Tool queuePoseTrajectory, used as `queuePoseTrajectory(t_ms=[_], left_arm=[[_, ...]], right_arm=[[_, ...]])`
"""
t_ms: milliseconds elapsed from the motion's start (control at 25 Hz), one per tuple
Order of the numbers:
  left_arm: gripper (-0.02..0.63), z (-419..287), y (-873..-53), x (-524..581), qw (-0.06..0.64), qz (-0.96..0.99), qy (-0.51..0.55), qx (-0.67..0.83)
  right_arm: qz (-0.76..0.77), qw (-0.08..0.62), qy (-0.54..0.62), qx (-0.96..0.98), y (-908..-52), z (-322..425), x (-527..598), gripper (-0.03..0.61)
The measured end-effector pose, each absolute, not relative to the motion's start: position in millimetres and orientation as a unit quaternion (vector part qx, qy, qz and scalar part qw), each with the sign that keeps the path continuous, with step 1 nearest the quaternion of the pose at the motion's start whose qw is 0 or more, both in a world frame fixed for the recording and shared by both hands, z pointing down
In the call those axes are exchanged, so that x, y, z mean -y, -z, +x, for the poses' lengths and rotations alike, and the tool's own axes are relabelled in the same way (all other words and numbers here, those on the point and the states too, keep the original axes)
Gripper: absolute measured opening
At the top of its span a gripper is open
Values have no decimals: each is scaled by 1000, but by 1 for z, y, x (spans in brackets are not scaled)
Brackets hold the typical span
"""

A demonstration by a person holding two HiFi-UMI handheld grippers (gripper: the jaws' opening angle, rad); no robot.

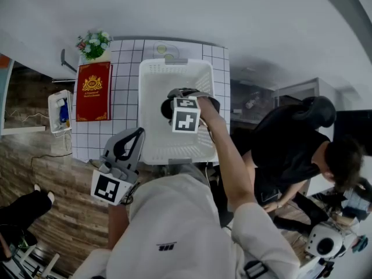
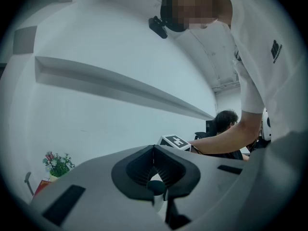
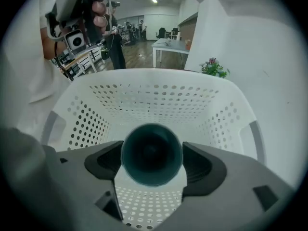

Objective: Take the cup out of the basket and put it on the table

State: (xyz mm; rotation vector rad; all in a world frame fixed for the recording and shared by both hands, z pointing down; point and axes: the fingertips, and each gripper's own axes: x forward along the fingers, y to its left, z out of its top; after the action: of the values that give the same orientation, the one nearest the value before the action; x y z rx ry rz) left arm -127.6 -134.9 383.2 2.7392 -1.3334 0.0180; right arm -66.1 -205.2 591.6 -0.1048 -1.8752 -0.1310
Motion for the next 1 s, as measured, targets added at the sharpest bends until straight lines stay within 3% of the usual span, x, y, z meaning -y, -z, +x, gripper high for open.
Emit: queuePoseTrajectory(t_ms=[1000], left_arm=[[11, -103, -375, 120, 27, 926, -2, 377]], right_arm=[[-15, 555, 67, 829, -492, -43, 173, 387]])
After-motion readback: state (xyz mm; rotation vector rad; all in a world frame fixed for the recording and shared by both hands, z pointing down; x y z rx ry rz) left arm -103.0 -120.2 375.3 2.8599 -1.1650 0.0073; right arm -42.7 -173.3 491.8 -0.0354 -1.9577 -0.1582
